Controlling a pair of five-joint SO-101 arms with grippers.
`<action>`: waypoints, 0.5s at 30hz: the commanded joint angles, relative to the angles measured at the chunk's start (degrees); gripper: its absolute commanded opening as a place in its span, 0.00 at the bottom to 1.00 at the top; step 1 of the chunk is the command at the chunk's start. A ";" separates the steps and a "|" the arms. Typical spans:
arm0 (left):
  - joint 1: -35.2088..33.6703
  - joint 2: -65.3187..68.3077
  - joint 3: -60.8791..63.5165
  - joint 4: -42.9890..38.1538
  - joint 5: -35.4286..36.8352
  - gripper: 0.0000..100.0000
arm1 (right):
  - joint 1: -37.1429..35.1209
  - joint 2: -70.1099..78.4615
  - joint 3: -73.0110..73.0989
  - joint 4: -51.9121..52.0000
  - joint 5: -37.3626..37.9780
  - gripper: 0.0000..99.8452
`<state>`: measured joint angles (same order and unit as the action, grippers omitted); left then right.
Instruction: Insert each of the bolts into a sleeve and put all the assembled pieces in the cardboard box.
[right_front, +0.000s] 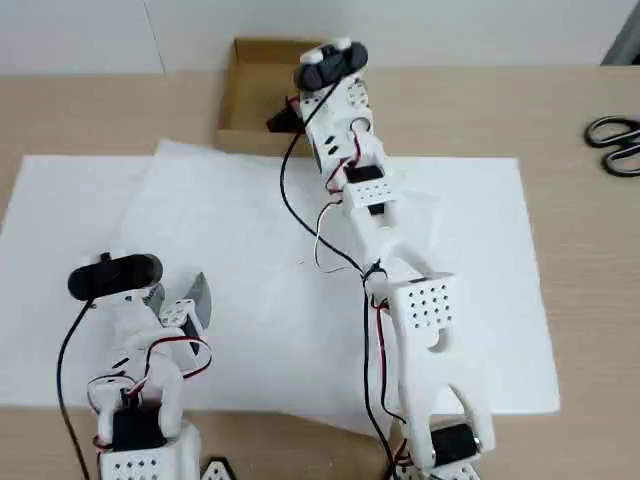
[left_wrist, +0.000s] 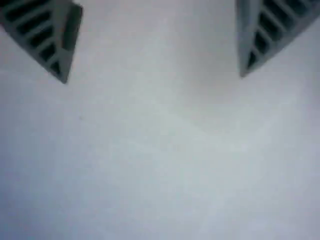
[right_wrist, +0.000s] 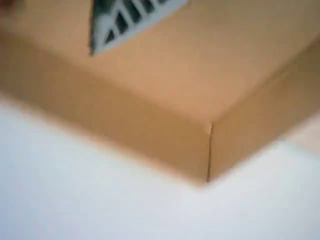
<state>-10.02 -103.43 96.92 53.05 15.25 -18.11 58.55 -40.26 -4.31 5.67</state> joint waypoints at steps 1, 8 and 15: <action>-0.26 -0.88 -1.01 0.26 0.35 0.21 | 0.22 -10.68 -3.08 6.29 0.88 0.18; -0.26 -0.88 -1.01 0.26 0.35 0.21 | 0.84 -29.49 -1.85 28.62 0.62 0.18; -0.26 -0.88 -1.01 0.26 0.35 0.21 | 1.63 -44.70 -1.49 56.31 0.53 0.18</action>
<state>-10.02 -103.43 96.92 53.05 15.25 -17.67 22.51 -40.26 40.53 5.93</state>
